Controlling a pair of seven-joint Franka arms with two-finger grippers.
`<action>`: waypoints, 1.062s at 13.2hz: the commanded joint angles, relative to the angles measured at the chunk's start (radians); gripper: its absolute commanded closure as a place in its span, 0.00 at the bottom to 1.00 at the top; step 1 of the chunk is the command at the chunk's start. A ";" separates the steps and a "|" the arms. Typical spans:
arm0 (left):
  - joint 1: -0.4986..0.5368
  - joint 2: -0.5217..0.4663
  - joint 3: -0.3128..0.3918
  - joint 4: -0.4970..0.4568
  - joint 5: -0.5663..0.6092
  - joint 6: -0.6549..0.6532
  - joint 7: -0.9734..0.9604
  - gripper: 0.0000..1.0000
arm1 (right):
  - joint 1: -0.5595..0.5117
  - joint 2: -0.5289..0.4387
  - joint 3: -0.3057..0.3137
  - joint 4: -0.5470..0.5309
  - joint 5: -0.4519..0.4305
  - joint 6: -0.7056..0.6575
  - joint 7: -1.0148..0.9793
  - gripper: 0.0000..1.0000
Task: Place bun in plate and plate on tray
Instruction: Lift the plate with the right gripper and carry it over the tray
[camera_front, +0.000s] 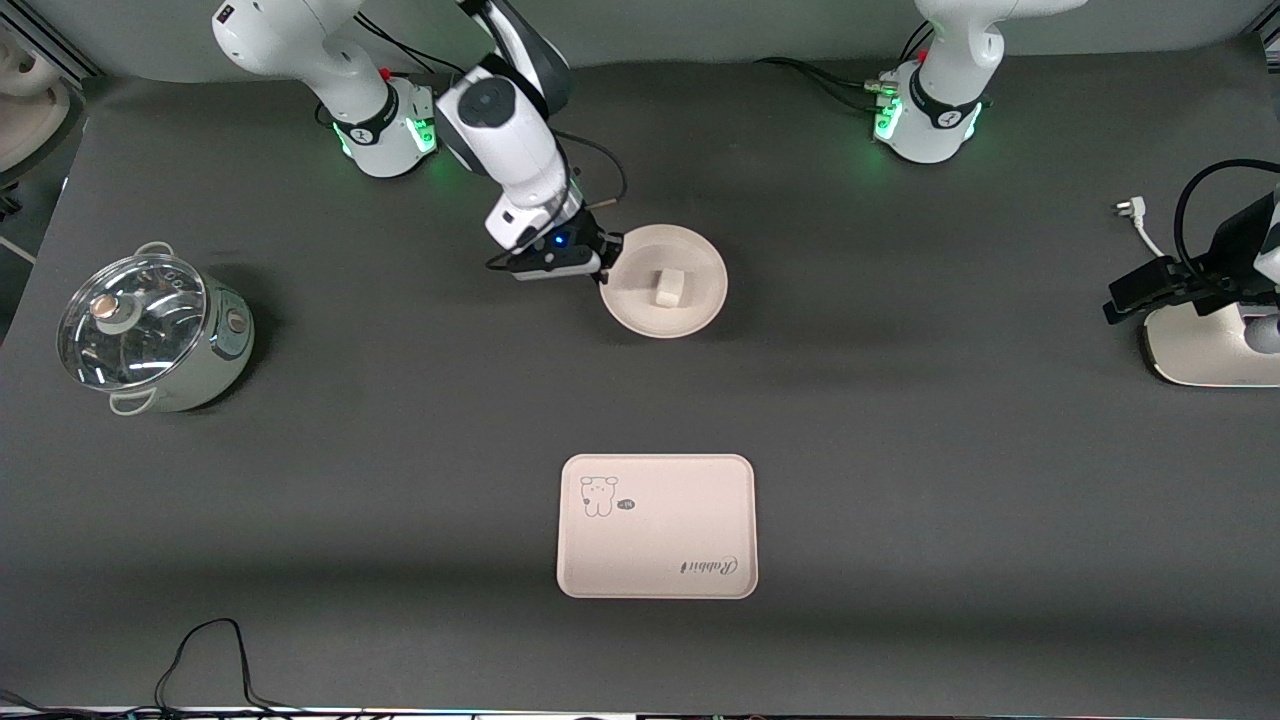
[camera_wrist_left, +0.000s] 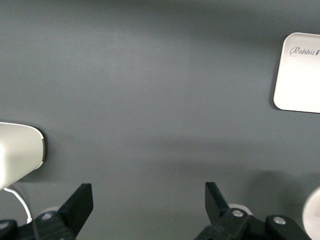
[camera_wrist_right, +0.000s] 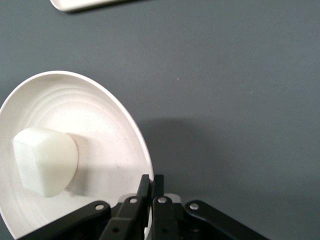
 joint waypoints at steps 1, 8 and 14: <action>-0.001 -0.003 0.009 0.010 -0.022 -0.003 0.013 0.00 | -0.008 -0.072 0.002 -0.019 0.087 -0.031 -0.095 1.00; -0.001 -0.003 0.009 0.012 -0.006 -0.014 0.027 0.00 | -0.120 0.156 0.002 0.259 0.162 -0.086 -0.258 1.00; -0.004 -0.003 0.009 0.019 0.004 -0.020 0.069 0.00 | -0.245 0.493 0.002 0.804 0.155 -0.315 -0.290 1.00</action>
